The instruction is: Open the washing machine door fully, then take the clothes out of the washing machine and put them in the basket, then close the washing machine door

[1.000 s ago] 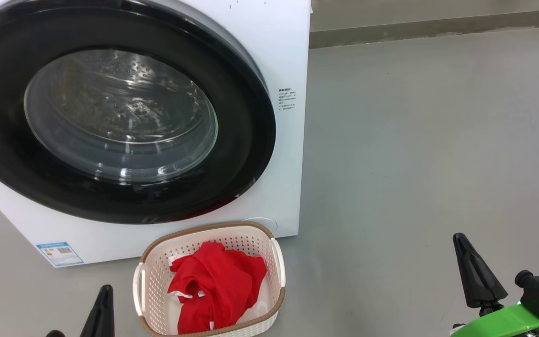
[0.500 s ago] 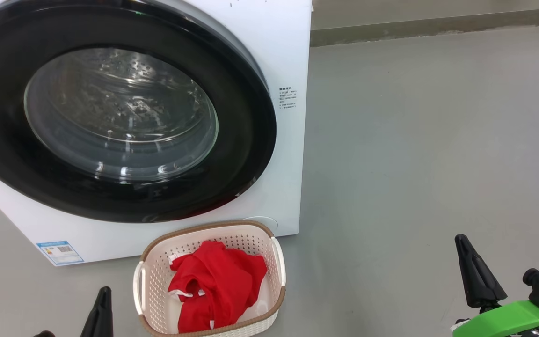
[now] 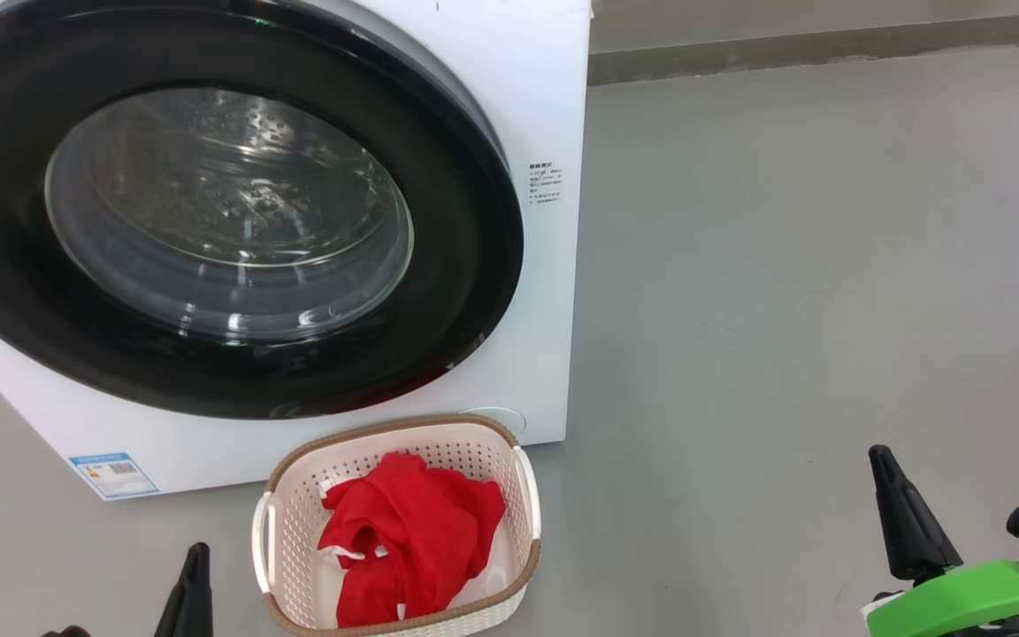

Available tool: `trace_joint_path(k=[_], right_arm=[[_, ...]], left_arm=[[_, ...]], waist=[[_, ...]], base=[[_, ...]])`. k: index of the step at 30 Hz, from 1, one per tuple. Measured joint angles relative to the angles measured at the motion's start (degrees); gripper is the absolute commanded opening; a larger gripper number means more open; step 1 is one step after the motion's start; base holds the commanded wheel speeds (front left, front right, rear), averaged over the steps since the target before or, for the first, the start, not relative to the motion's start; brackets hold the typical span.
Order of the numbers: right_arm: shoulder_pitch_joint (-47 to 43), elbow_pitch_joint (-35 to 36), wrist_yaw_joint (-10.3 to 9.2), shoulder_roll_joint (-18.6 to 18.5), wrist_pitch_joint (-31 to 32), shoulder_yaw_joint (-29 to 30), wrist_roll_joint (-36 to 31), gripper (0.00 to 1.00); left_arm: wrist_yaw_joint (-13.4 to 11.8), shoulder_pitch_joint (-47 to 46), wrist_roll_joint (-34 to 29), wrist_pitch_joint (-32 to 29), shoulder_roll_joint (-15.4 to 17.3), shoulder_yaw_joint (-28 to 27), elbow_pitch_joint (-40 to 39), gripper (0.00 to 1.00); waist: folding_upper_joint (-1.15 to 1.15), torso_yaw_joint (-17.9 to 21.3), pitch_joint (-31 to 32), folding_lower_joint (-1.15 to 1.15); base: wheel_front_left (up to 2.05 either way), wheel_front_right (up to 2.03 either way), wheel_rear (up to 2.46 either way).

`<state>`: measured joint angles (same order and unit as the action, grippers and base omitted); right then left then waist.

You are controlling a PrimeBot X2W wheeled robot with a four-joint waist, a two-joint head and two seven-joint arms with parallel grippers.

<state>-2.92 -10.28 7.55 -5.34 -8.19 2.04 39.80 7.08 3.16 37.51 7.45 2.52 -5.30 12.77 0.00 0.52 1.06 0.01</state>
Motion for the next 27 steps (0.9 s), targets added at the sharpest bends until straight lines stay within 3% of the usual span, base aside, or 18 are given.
trace_joint_path(k=[27], right_arm=[[2.18,-1.53,0.00,0.55,4.34,1.34,16.41,0.00]], left_arm=[[0.00,-2.32,17.07,-4.38,-0.01,0.09,0.69,0.00]], waist=[[0.00,-0.16,-0.39,0.00]], base=[[0.00,0.00,0.00]])
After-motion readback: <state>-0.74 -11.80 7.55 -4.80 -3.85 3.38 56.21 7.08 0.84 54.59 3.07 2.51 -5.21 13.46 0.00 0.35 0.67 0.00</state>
